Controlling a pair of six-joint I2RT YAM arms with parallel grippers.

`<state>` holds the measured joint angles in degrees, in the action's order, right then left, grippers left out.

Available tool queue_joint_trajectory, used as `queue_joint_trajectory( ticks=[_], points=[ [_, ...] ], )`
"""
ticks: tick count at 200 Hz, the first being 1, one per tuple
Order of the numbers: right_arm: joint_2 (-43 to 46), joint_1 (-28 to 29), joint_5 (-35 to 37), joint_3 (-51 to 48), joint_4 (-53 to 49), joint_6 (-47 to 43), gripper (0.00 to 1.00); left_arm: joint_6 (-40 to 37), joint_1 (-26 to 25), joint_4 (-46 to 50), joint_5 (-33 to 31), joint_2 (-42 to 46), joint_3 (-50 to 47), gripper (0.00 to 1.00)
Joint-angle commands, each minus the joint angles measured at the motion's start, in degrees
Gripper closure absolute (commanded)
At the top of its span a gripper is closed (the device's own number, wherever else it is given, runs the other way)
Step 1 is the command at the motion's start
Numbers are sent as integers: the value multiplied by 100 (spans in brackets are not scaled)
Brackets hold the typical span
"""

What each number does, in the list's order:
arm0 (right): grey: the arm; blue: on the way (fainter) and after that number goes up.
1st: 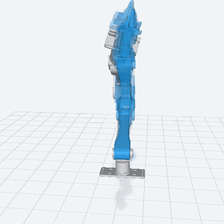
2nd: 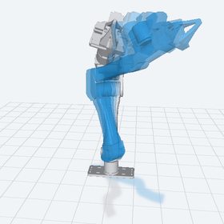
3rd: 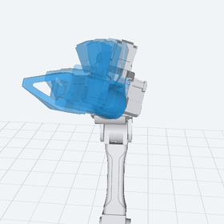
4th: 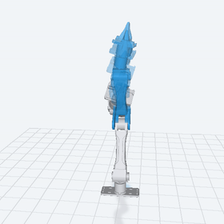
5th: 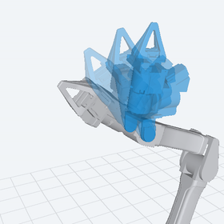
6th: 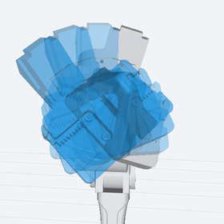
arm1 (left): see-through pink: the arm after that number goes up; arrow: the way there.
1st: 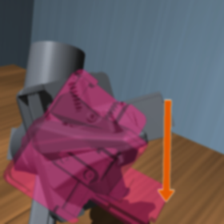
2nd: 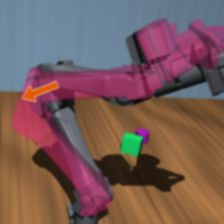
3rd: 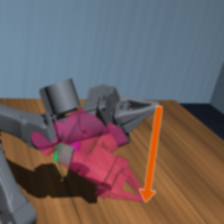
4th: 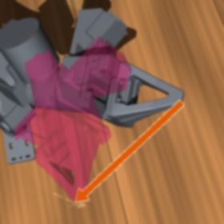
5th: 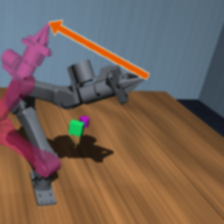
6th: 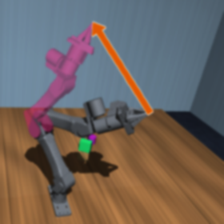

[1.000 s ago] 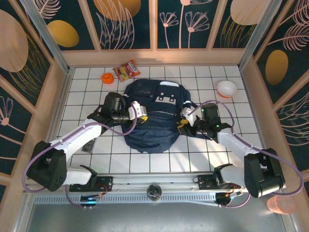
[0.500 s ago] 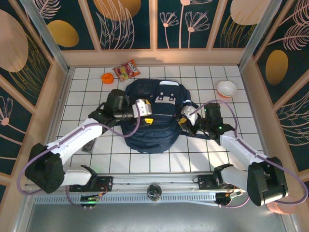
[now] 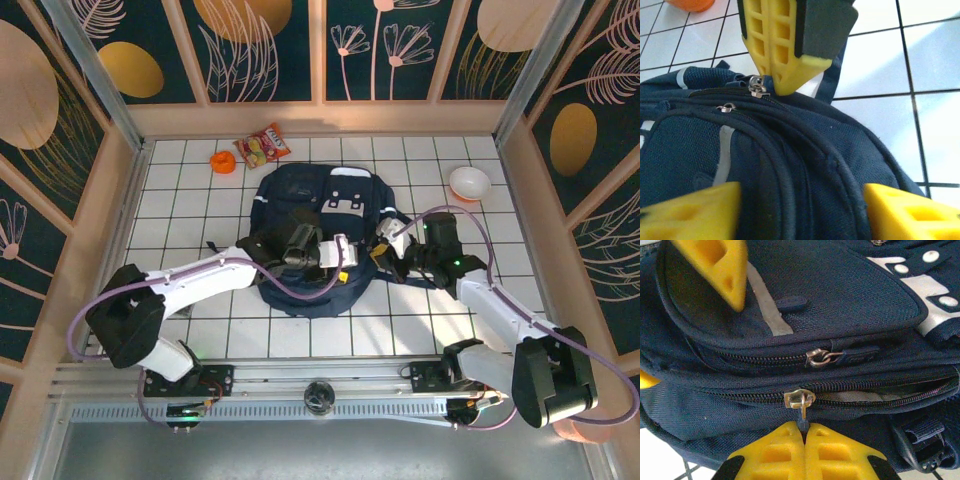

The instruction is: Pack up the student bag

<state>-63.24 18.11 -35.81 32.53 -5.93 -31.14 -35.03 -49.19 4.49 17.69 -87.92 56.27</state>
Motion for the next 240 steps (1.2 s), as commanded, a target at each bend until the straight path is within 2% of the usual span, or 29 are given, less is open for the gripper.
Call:
queue_joint_trajectory(
  ticks=[1, 13, 36, 55, 101, 144, 151, 168, 179, 204, 217, 231, 240],
  points=[
    [114, -15, 185, 338, 112, 175, 100, -17, -20, -132, -272, 55, -9, 81],
    [13, -128, 473, 382, 51, 236, 100, -108, -20, -268, -275, 241, -237, 100],
    [-314, -625, 929, 523, -7, 503, 100, -197, -11, -510, -341, 630, -577, 100],
    [-637, -890, 1324, 634, 78, 740, 100, -331, -3, -519, -47, 850, -727, 100],
    [-1296, -944, 1755, 938, 649, 1177, 100, -444, 1, -495, 949, 1018, -821, 100],
    [-1717, -971, 1568, 1150, 761, 960, 100, -360, -3, -553, 851, 1105, -848, 100],
    [-1694, -970, 1538, 1150, 742, 903, 100, -323, -3, -563, 822, 1112, -863, 90],
    [-1515, -983, 1428, 1101, 627, 788, 81, -191, 89, -591, 731, 1217, -905, 52],
    [-1269, -978, 1347, 978, 618, 713, 73, -74, 298, -637, 830, 1356, -972, 39],
    [-550, -971, 942, 562, 703, 545, 60, -57, 978, -517, 1326, 1684, -1098, 30],
    [-224, -938, 643, 389, 661, 448, 56, -579, 1106, 14, 1257, 1669, -1025, 25],
    [53, -831, 480, 241, 615, 368, 55, -1232, 1116, 701, 1064, 1525, -899, 18],
    [187, -726, 483, 157, 604, 339, 55, -1475, 1116, 930, 973, 1422, -839, 17]
  ],
)
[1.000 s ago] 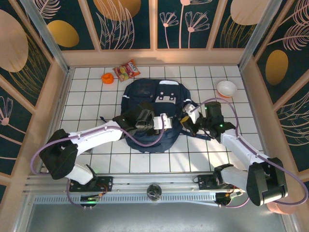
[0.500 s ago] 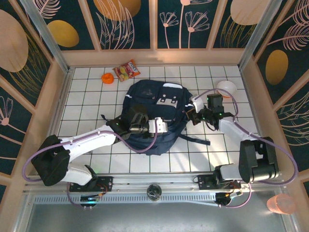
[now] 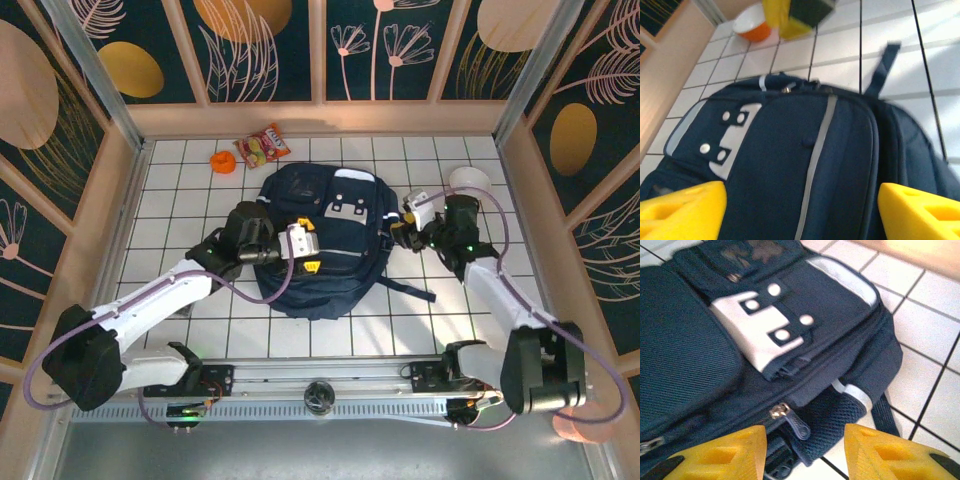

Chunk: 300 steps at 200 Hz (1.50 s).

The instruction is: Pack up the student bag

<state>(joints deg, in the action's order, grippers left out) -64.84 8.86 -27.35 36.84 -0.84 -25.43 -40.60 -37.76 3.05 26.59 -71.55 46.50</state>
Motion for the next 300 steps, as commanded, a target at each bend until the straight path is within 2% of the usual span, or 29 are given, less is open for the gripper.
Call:
queue_joint_trajectory(
  ticks=[1, 29, 56, 72, 89, 103, 127, 162, 189, 242, 300],
  points=[
    [357, 210, -361, -278, 89, -233, 55, -934, -28, 1084, 75, -226, 139, 17],
    [539, 533, -288, -394, -6, -365, 56, -1077, -30, 952, 52, -361, 171, 17],
    [526, 641, -364, -395, -48, -379, 56, -1344, -28, 1168, -231, -659, 322, 18],
    [526, 679, -458, -400, -46, -407, 56, -1415, -25, 1120, -573, -819, 351, 24],
    [547, 703, -506, -403, -23, -440, 57, -1363, -24, 775, -906, -873, 253, 43],
    [551, 704, -516, -405, -21, -493, 57, -1234, -28, 445, -1038, -815, 176, 66],
    [573, 704, -525, -406, -82, -583, 56, -787, 11, 13, -738, -555, 143, 100],
    [553, 711, -633, -446, -98, -749, 55, 78, 426, -623, 460, -85, -167, 100],
    [476, 713, -824, -489, 79, -789, 52, 645, 700, -1267, 1096, 166, -527, 100],
    [103, 766, -1430, -343, 310, -792, 45, 1018, 928, -1774, 1463, 169, -697, 100],
    [-459, 784, -1550, -266, 572, -901, 44, 920, 955, -1701, 1683, 27, -566, 100]
  ],
)
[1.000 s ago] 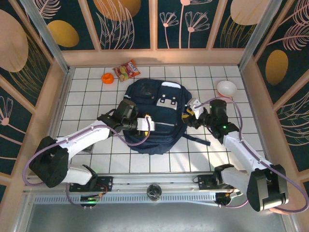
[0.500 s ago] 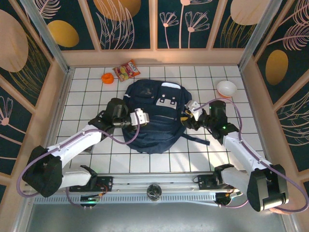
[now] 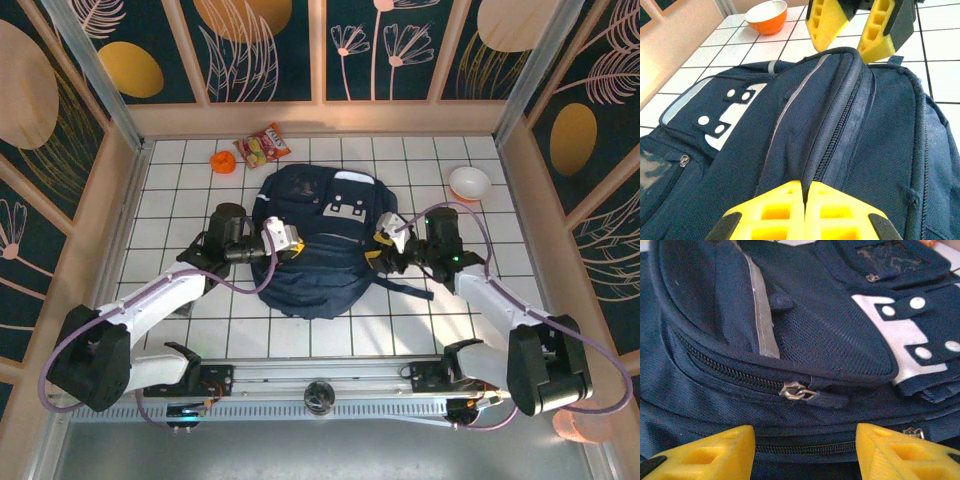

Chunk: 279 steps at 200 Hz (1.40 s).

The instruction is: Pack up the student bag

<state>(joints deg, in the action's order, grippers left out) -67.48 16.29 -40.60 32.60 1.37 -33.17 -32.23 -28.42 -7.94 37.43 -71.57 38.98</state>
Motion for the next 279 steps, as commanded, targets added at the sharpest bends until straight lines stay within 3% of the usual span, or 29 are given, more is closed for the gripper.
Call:
queue_joint_trajectory(
  ticks=[1, 29, 56, 98, 138, 223, 279],
  points=[
    [-203, 45, -232, 163, 367, -128, 44, 79, 21, -598, 599, 29, 192, 100],
    [-523, 49, -567, 301, 561, -36, 44, -11, 22, -481, 705, -4, 250, 100],
    [-803, 55, -1075, 547, 83, -185, 45, -29, 21, -509, 709, -23, 253, 100],
    [-896, 53, -1655, 825, -909, -455, 57, -29, 22, -573, 709, -128, 277, 100],
    [-550, 45, -1756, 850, -1150, -454, 70, -68, 21, -559, 572, -159, 288, 100],
    [-806, 57, -1884, 1134, -1734, -537, 79, -54, 21, -597, 485, -151, 287, 100],
    [-485, 324, -1796, 975, -1808, -257, 81, 139, 21, -844, 372, -155, 238, 100]
  ],
)
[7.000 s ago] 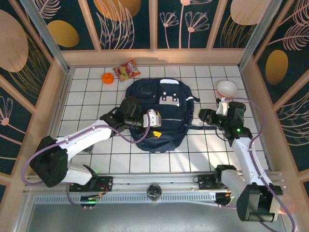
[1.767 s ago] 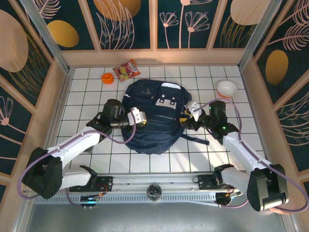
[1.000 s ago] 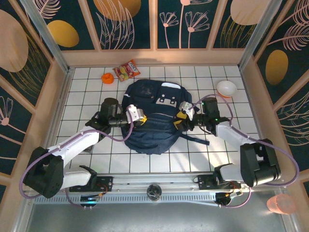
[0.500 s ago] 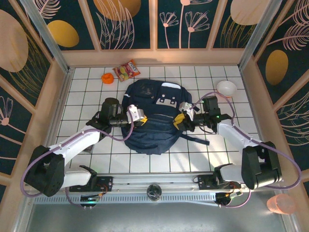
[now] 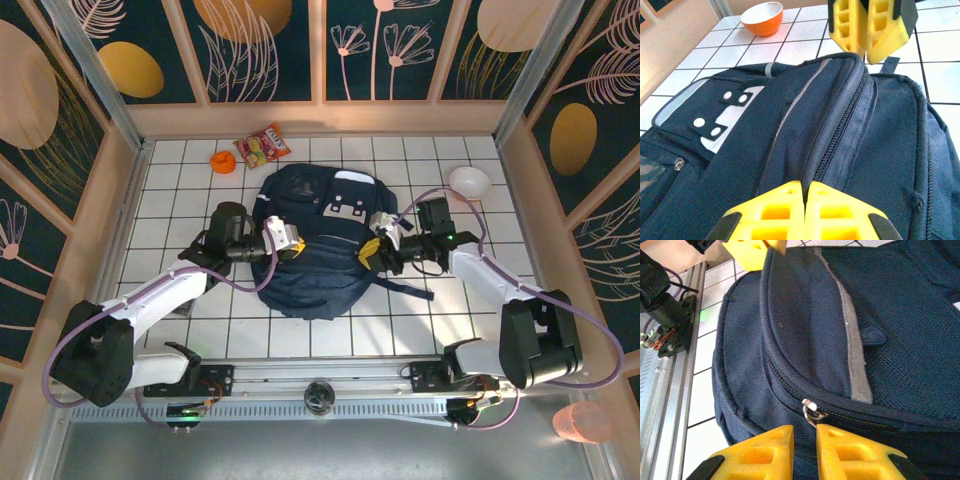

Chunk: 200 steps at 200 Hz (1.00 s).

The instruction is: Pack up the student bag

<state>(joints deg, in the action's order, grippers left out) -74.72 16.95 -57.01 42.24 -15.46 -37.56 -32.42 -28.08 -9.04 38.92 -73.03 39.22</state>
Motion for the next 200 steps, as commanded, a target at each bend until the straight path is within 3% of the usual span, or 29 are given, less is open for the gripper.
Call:
queue_joint_trajectory(
  ticks=[1, 55, 73, 91, 117, 200],
  points=[
    [247, 270, -144, 7, -124, 194, 81, 158, -14, -737, 227, -9, 212, 100],
    [908, 476, 120, -192, -153, 579, 79, 184, -9, -790, 256, -9, 235, 100],
    [1303, 216, 401, -367, 145, 900, 72, 191, -14, -792, 296, 9, 231, 100],
    [1596, -262, 596, -634, 702, 1430, 58, 214, -14, -810, 386, 24, 238, 100],
    [1535, -798, 619, -823, 1355, 2018, 50, 351, -14, -973, 468, 31, 211, 100],
    [660, -333, 413, -533, 1527, 1084, 46, 738, -14, -1433, 749, 17, 121, 100]
  ],
)
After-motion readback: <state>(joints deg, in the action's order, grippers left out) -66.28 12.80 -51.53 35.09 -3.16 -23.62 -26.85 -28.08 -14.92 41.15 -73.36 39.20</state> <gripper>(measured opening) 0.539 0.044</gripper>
